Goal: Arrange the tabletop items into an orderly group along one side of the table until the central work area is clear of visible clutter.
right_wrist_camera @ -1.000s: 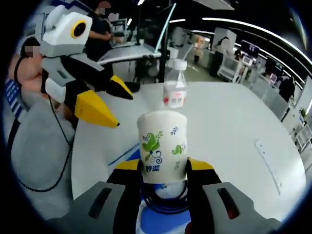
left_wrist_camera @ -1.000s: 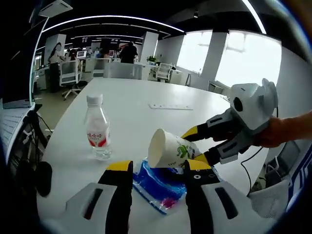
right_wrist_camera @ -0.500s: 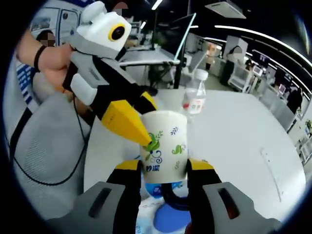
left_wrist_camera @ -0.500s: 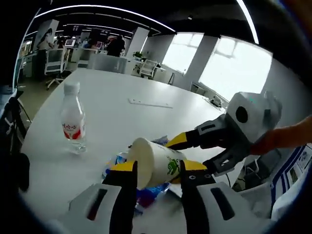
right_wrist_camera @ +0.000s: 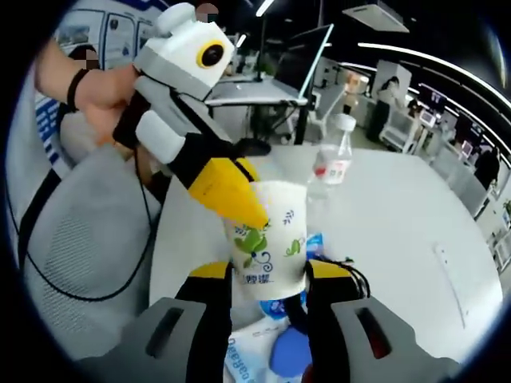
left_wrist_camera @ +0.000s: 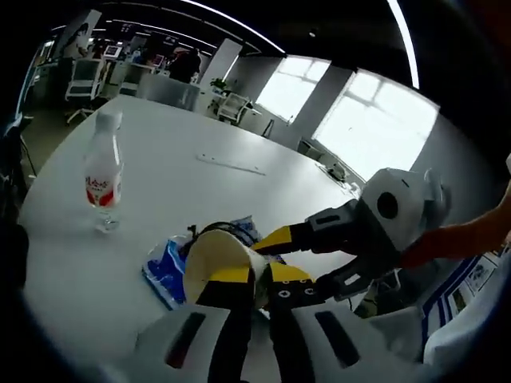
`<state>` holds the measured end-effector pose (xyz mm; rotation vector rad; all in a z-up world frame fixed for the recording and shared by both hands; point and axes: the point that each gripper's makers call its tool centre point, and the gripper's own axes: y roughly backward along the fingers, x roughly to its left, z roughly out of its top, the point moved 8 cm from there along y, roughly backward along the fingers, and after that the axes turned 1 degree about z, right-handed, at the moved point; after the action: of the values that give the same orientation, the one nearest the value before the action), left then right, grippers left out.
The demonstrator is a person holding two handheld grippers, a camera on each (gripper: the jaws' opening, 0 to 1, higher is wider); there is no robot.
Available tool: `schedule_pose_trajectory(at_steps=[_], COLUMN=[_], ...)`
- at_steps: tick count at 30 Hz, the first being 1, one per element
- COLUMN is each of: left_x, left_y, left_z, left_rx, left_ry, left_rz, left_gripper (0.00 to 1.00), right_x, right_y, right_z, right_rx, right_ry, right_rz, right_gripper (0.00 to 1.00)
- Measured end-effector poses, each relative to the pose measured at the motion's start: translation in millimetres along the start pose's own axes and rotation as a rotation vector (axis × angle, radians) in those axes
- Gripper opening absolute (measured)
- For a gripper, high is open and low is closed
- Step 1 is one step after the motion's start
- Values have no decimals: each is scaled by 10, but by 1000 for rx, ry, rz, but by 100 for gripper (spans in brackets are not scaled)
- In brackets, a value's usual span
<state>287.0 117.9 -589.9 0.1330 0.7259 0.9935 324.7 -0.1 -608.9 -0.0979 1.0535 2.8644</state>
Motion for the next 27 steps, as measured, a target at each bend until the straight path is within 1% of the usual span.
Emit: schedule_pose_trajectory(at_steps=[1,2,6,10,13,15,17,20,27], left_x=[-24,-54,-99,-145,-158,-155,-144,-122,-46], left_y=[-8,-17,-34,-40,-67,-72,-71,-69,-74], left_z=[-2,-14,-34,-14,-8,5,20,45,82], left_rx=[-4,-3,15,34,55,51,45,41,48], left_ry=[22,13,-45,-101,-147,-148,-149,-152,-166], left_rz=[-12,-10,10,25,40,43,48,59,84], left_gripper=[0,0,0,0,0,0,0,0,0], right_x=[9,10,26,42,38,39,46,53,15], right_y=[0,-2,-12,3,10,18,32,57,178], right_z=[-1,-3,-30,-42,-65,-90,-123,-187,-293], right_rx=[-1,-1,3,-11,-7,4,23,32,12], right_ry=[-7,-12,-25,-55,-70,-72,-69,-77,-181], right_rz=[-7,-9,-11,-20,-39,-42,-45,-46,-82], right_gripper=[33,33,33,33,32,32,36,39,45])
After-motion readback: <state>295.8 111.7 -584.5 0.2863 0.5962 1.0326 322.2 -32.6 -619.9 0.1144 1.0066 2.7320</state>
